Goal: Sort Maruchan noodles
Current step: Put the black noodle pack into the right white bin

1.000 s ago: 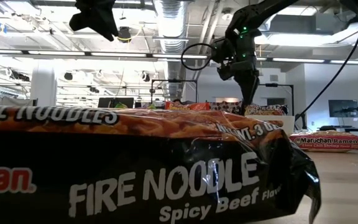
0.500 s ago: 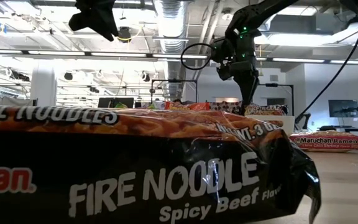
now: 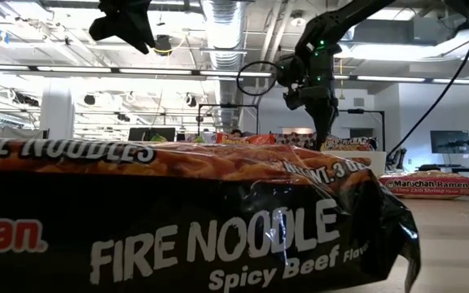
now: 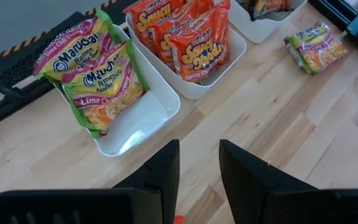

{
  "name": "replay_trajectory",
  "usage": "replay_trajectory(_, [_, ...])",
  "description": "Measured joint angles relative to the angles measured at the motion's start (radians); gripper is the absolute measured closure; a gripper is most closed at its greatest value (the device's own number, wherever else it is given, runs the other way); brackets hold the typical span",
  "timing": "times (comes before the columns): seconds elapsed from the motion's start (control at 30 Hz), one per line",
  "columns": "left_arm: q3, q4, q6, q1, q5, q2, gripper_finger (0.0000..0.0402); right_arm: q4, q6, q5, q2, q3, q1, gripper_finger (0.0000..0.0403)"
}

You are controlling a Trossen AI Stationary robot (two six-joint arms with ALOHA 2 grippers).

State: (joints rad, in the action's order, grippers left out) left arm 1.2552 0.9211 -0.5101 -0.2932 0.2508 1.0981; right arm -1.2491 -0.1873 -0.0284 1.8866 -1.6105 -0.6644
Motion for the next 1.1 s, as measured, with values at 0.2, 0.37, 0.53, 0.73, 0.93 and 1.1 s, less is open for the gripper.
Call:
replay_trajectory(0.2, [0.000, 0.000, -0.007, 0.000, 0.000, 0.000, 0.0304, 0.028, -0.004, 0.052, 0.001, 0.075, -0.007, 0.0337])
replay_trajectory(0.37, [0.000, 0.000, -0.010, 0.000, 0.000, 0.000, 0.0304, 0.034, 0.003, 0.077, 0.001, 0.079, -0.013, 0.0337])
replay_trajectory(0.53, [0.000, 0.000, -0.027, 0.000, 0.000, 0.000, 0.0304, 0.060, 0.003, 0.092, 0.000, 0.123, -0.018, 0.0337])
replay_trajectory(0.73, [0.000, 0.000, -0.029, 0.000, 0.001, 0.000, 0.0304, 0.077, -0.002, 0.181, 0.001, 0.193, -0.021, 0.0337])
replay_trajectory(0.93, [0.000, 0.000, -0.036, 0.000, 0.025, 0.000, 0.0304, 0.168, -0.002, 0.188, 0.001, 0.197, -0.024, 0.0337])
replay_trajectory(1.1, [0.000, 0.000, -0.037, 0.000, 0.026, 0.000, 0.0304, 0.172, -0.006, 0.163, 0.001, 0.197, -0.016, 0.0337])
